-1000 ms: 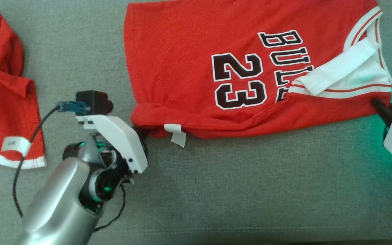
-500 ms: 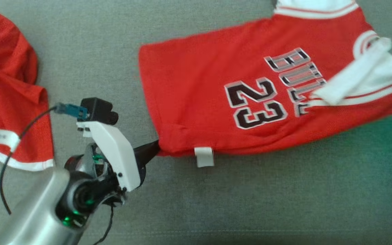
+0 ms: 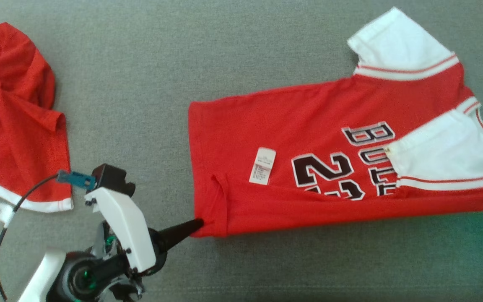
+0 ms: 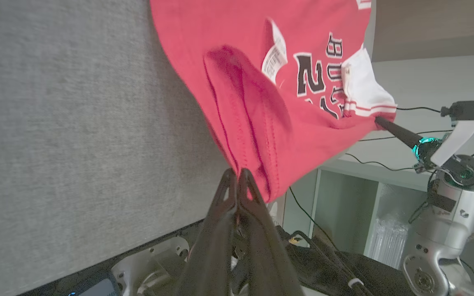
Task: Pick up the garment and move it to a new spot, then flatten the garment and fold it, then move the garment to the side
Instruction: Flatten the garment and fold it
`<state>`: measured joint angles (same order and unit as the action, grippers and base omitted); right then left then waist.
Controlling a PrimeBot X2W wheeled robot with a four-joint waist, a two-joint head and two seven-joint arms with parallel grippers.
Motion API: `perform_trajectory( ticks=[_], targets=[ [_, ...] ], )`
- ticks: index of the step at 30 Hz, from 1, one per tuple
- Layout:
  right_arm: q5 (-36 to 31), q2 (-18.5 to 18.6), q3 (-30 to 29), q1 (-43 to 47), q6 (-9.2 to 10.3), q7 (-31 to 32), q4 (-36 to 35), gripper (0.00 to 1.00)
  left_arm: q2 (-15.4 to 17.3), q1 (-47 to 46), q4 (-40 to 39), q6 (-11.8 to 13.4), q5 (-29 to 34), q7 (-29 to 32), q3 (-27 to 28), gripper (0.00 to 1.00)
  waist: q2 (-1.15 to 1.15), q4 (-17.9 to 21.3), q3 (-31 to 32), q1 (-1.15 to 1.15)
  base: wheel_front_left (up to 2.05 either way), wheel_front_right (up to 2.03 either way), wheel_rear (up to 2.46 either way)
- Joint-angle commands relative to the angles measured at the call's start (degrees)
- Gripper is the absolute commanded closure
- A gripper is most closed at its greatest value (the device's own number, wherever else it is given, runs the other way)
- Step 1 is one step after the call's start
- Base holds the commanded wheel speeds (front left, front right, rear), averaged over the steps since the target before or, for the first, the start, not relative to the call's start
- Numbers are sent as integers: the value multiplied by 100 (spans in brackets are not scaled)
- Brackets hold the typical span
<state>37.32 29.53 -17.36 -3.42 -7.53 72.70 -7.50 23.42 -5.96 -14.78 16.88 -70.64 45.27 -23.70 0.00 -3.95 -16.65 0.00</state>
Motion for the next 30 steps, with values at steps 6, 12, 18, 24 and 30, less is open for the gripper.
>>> perform_trajectory(
  ticks=[6,12,18,24,30],
  targets=[
    [-8,154,0,717,4,-215,-383,100,108,119,42,-242,417,-562,193,100,0,-50,63,0,0,0,0],
    [-188,14,230,1226,4,-684,-481,100,-133,366,470,-463,782,-1122,-57,67,0,-92,119,0,0,0,0],
    [-353,38,327,1281,4,-1107,-479,0,-257,628,686,-544,1065,-1487,-273,0,0,-86,226,0,0,0,0],
    [-495,306,301,1289,4,-1325,-679,0,-53,798,499,-368,1621,-1901,-286,0,0,-98,223,0,0,0,0],
    [-627,318,208,212,4,-1702,-1028,0,161,91,191,-126,2486,-2362,-123,0,0,-145,-139,0,0,0,0]
  ],
)
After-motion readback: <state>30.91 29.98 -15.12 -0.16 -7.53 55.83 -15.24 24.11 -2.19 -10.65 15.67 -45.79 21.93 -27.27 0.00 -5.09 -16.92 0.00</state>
